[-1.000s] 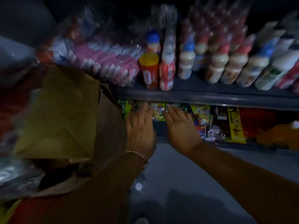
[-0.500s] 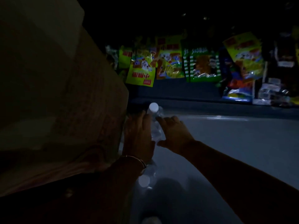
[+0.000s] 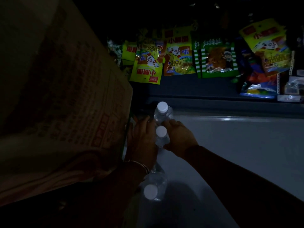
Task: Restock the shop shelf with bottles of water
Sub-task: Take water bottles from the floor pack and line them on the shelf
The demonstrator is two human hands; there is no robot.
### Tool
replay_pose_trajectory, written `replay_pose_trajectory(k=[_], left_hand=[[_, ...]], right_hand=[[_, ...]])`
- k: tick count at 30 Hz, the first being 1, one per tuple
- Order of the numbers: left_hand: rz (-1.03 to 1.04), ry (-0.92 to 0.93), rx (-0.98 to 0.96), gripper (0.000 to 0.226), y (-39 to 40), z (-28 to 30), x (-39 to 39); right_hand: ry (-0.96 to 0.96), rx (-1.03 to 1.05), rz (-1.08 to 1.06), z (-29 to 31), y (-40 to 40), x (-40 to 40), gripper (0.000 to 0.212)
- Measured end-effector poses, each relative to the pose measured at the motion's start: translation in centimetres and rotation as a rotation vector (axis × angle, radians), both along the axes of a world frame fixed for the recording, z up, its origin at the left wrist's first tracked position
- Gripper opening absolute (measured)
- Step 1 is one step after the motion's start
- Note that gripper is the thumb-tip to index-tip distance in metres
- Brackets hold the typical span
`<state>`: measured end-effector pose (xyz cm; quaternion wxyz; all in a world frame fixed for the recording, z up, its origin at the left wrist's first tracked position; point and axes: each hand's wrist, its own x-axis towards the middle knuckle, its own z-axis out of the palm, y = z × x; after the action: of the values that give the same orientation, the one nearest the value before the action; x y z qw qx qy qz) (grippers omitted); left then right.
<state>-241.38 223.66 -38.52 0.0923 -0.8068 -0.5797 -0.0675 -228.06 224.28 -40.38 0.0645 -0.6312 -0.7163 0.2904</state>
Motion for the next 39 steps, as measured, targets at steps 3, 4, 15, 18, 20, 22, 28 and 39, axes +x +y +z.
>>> replay_pose_trajectory(k=[3,4,15,18,20,22,28,39], left_hand=[[0.013,0.018,-0.024,0.062,-0.1,0.6,0.1],[0.011,0.020,-0.043,0.063,-0.2,1.0,0.1],[-0.048,-0.198,-0.250,0.049,-0.4,15.6,4.4],[-0.065,-0.223,-0.336,0.044,-0.6,23.4,5.6],[-0.097,-0.193,-0.361,0.052,-0.6,29.4,6.1],[-0.149,-0.200,-0.334,0.056,-0.7,35.9,6.4],[-0.275,-0.535,-0.425,0.066,-0.5,55.4,6.4],[-0.435,-0.798,-0.307,0.050,0.2,89.2,4.5]], right_hand=[[0.042,-0.010,-0.054,0.5,-0.1,0.3,0.067],[0.045,-0.008,-0.059,1.0,-0.2,0.5,0.066],[0.127,0.049,-0.024,19.3,-1.5,5.9,0.052],[0.172,0.105,-0.007,27.0,-1.8,7.6,0.041],[0.199,0.148,0.023,32.4,-1.9,8.7,0.040],[0.217,0.187,0.023,38.3,-2.2,9.6,0.037],[0.282,0.313,0.072,57.6,-2.7,11.3,0.044],[0.384,0.682,0.003,93.0,-2.4,9.9,0.034]])
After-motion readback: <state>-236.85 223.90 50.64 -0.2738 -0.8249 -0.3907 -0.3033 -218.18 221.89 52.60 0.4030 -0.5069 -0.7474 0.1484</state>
